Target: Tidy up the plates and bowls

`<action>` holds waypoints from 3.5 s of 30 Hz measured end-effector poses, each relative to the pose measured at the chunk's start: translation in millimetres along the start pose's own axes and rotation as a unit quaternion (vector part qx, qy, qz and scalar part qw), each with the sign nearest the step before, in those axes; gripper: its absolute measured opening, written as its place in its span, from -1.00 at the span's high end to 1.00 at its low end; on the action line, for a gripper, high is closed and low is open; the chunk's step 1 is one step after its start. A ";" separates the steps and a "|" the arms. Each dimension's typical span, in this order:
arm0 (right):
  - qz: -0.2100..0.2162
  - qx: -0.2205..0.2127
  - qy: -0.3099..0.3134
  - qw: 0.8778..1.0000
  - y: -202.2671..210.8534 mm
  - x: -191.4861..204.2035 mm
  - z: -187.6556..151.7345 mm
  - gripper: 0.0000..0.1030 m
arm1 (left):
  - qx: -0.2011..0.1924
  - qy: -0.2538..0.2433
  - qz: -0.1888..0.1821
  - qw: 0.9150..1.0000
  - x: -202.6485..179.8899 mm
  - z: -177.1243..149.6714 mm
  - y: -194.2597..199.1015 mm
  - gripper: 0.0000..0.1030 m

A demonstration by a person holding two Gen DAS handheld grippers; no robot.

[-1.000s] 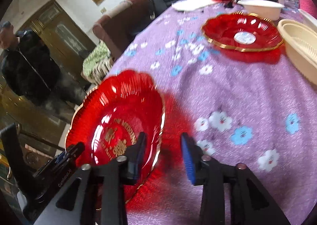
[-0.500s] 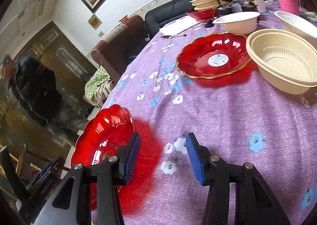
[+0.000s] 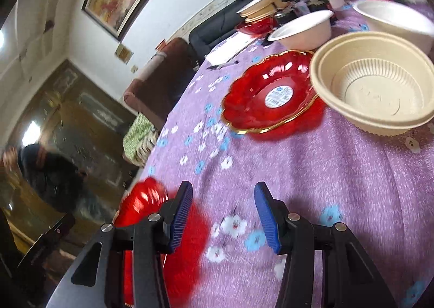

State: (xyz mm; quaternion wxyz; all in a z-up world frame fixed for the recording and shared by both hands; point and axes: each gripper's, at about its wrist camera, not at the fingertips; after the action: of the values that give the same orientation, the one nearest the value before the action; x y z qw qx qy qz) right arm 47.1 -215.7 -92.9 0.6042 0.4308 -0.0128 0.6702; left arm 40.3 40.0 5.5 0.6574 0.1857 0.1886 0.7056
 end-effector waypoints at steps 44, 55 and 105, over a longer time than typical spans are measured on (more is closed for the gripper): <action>-0.013 0.006 -0.229 0.973 -67.5 -108.6 56.6 0.78 | 0.272 0.069 -0.062 0.958 -163.2 1.8 -216.3 0.26; -0.033 0.010 -0.164 0.986 -74.5 -82.8 58.3 0.73 | 0.244 0.075 -0.066 0.965 -161.3 -2.4 -198.5 0.73; 0.006 0.039 -0.129 0.991 -75.9 -64.0 49.9 0.73 | 0.188 0.082 -0.047 0.978 -127.5 -3.4 -141.5 0.74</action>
State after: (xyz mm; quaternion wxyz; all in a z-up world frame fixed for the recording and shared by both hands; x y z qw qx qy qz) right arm 130.9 -273.2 -137.6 0.5761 0.5367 -0.0674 0.6128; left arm 168.4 -78.1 -71.4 0.6253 0.2386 0.3792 0.6390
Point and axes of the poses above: each gripper's, at about its wrist camera, not at the fingertips, and y roughly against the way its jaws point, x to its left, z to its top, and after that the axes turned 11 degrees about -x, right-handed
